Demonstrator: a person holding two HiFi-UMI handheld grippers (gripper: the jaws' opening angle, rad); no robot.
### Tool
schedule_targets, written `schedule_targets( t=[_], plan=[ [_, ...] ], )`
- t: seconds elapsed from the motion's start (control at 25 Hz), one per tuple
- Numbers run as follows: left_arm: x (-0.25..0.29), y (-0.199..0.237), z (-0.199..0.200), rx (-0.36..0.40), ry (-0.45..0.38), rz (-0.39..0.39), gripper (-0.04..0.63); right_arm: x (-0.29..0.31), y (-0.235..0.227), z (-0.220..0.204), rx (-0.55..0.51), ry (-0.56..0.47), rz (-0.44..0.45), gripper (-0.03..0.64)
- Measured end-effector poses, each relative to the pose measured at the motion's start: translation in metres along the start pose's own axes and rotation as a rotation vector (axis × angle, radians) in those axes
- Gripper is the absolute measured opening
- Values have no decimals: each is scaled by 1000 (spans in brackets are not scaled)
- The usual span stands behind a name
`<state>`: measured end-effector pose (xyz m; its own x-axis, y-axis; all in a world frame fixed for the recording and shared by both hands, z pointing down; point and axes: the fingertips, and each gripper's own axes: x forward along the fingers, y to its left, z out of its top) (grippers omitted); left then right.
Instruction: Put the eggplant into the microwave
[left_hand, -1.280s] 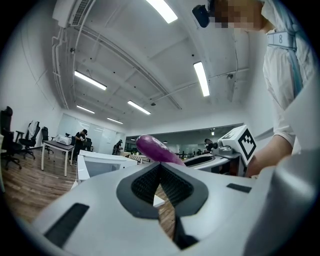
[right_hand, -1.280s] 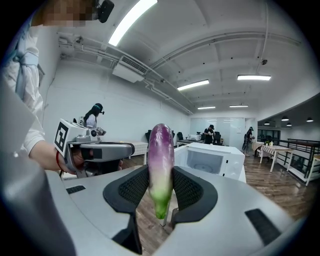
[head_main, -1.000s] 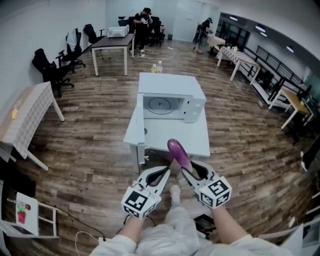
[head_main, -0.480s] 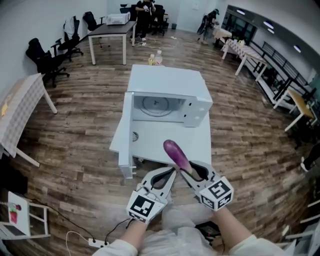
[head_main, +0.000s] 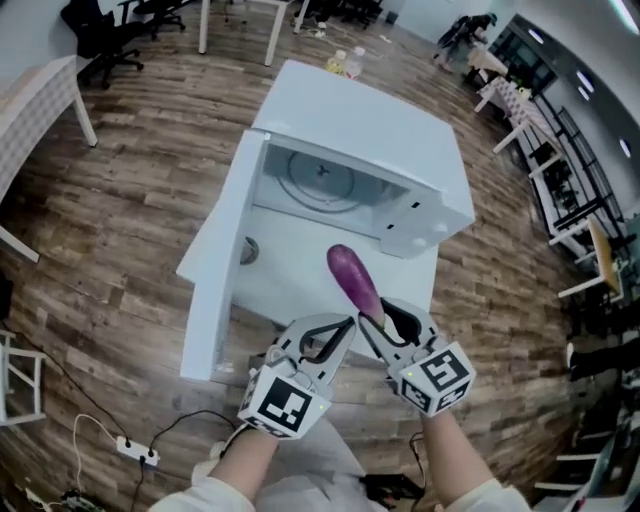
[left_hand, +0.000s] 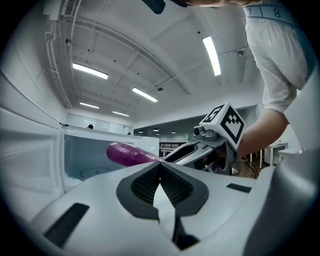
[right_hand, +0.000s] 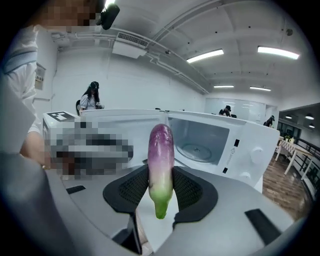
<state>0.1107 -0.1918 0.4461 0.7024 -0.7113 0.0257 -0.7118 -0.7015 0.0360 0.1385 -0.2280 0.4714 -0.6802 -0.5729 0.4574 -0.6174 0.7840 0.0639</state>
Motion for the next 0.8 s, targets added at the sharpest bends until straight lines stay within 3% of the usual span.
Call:
schedule_targets(
  t=[0.44,0.8],
  plan=[
    [62,77,-42,34,22,116,2,95,-63,-4,-62,88,54,169],
    [88,136,-41,24,-46,250,2,152,-94,7,-66,34,84,169]
  ],
)
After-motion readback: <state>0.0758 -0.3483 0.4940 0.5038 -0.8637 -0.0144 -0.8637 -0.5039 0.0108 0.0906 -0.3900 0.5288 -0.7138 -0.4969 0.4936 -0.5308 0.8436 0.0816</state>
